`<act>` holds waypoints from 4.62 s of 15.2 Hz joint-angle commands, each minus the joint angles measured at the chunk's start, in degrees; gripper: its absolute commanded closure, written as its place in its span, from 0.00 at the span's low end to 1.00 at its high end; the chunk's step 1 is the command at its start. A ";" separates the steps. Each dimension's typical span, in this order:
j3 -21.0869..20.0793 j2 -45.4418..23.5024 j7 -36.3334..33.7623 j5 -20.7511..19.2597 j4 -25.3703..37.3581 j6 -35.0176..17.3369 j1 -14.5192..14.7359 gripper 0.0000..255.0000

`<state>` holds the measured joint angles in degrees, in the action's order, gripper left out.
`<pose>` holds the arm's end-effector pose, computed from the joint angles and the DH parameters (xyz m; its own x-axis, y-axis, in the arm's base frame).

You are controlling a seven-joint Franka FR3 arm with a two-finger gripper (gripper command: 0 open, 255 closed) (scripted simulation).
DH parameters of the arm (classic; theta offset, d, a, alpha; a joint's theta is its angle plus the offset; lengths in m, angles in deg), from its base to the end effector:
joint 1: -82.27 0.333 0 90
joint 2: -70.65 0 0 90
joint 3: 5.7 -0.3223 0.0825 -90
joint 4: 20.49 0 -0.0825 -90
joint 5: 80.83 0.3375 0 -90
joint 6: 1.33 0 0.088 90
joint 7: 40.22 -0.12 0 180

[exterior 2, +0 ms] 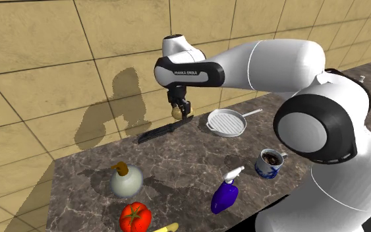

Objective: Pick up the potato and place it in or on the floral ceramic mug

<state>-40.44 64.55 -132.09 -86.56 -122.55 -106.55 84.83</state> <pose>0.4434 0.3113 0.5034 0.6009 -0.7985 0.0360 -0.7994 -0.6001 0.0309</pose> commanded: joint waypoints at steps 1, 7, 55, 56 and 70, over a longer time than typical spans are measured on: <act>0.65 4.40 2.91 2.55 -4.59 -1.12 -1.68 1.00; 5.26 17.91 13.00 9.37 -17.93 -3.02 -4.44 1.00; 34.56 52.48 47.87 2.92 -57.86 -8.58 -12.86 0.00; 34.55 52.46 47.85 2.93 -57.80 -8.54 -12.85 0.00; 34.33 53.83 47.98 3.24 -51.22 -0.59 -12.68 0.00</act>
<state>-6.11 118.38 -84.11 -83.32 -173.78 -107.16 72.15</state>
